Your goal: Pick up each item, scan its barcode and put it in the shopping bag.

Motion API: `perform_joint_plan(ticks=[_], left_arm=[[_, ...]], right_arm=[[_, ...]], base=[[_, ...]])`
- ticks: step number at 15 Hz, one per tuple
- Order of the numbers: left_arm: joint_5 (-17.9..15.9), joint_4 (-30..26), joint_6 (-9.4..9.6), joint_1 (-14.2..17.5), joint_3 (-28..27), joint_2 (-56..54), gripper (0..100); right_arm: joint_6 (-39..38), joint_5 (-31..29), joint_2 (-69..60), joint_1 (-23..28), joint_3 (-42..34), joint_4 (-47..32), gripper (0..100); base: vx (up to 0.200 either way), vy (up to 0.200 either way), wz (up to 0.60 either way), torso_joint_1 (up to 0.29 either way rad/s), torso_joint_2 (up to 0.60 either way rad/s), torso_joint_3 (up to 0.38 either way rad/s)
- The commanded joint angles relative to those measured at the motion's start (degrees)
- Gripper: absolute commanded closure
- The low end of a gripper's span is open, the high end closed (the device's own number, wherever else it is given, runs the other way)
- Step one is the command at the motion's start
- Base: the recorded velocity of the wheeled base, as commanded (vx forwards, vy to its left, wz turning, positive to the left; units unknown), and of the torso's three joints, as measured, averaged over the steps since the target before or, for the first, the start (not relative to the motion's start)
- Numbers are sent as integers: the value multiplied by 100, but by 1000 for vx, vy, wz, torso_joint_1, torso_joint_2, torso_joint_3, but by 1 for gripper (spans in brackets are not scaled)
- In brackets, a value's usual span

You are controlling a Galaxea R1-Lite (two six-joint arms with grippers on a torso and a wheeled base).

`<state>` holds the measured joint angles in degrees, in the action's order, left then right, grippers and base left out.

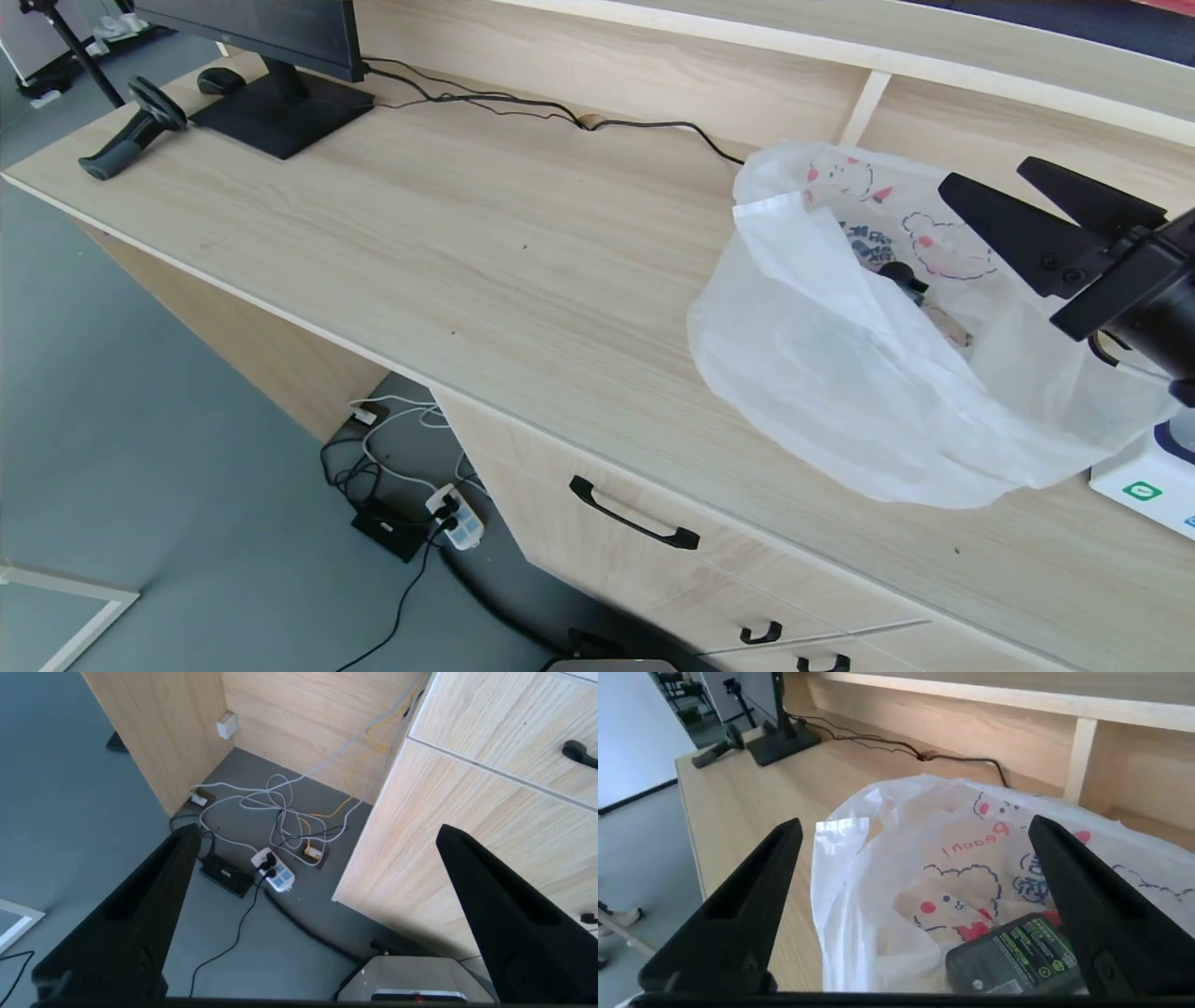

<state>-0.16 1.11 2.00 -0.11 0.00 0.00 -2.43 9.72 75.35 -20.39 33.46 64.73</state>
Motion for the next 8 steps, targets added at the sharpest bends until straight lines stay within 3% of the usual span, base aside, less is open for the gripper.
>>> perform_joint_plan(ticks=[1, 8], left_arm=[[-2, -5, 2, -7, 0, 9, 0], [-2, 3, -24, 2, 0, 9, 0]], right_arm=[[5, -5, -38, 0, -24, 13, 0], [-21, -5, -64, 0, -50, 22, 0]], base=[[0, 0, -600, -2, 2, 2], [0, 0, -600, 4, 4, 4]])
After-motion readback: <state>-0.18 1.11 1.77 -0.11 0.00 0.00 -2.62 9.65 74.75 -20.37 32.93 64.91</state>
